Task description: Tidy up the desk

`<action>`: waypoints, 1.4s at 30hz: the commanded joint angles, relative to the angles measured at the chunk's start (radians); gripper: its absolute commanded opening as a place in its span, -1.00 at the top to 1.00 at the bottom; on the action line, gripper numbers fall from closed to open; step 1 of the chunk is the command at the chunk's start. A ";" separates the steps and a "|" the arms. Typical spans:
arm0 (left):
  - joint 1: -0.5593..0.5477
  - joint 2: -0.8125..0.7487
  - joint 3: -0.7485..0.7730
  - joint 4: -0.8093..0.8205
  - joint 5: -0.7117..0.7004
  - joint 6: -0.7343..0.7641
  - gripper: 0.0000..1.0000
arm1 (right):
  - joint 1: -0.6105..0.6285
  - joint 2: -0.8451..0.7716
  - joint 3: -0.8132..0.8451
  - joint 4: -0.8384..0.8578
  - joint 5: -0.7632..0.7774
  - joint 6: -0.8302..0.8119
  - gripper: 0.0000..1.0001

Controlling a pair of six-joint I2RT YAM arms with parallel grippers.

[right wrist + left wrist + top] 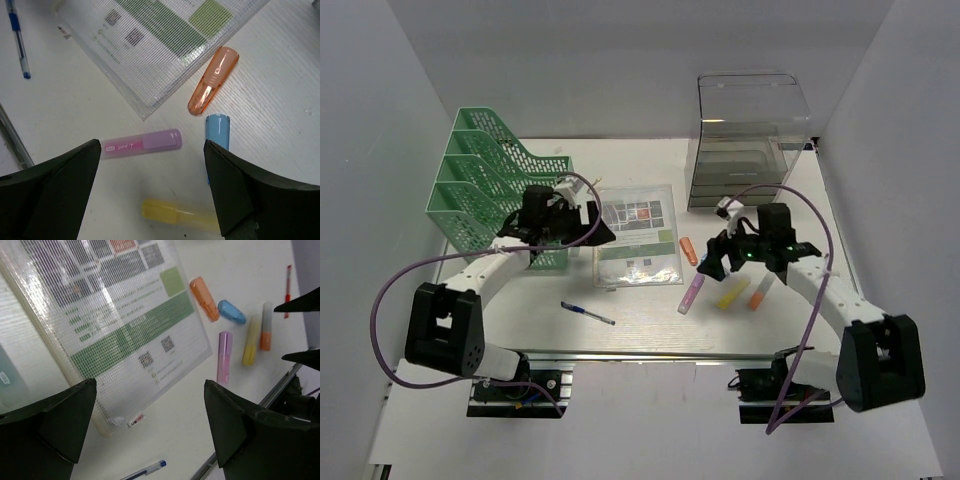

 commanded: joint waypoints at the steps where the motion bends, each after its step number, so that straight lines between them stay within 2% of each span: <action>1: -0.078 0.001 0.059 -0.114 -0.135 0.027 -0.96 | 0.068 0.074 0.099 0.105 0.144 0.128 -0.79; 3: -0.106 0.012 0.063 -0.153 -0.190 -0.002 -0.93 | 0.090 0.137 0.133 0.110 0.151 0.153 -0.78; 7: -0.175 0.021 0.063 -0.205 -0.300 -0.025 -0.80 | 0.139 0.183 0.143 0.235 0.189 0.246 -0.79; 8: -0.184 0.035 0.071 -0.235 -0.422 -0.033 -0.76 | 0.147 0.217 0.151 0.243 0.198 0.259 -0.78; 12: -0.229 0.085 0.114 -0.278 -0.543 -0.042 -0.58 | 0.187 0.311 0.203 0.270 0.255 0.317 -0.78; 15: -0.256 0.148 0.167 -0.318 -0.657 -0.053 -0.56 | 0.202 0.349 0.216 0.333 0.291 0.365 -0.74; 18: -0.278 0.187 0.197 -0.320 -0.713 -0.059 -0.56 | 0.213 0.401 0.246 0.350 0.313 0.426 -0.69; 26: -0.287 0.276 0.194 -0.257 -0.732 -0.093 -0.49 | 0.233 0.495 0.261 0.442 0.381 0.491 -0.59; 42: -0.287 0.329 0.206 -0.222 -0.698 -0.102 -0.50 | 0.257 0.636 0.255 0.518 0.494 0.485 -0.56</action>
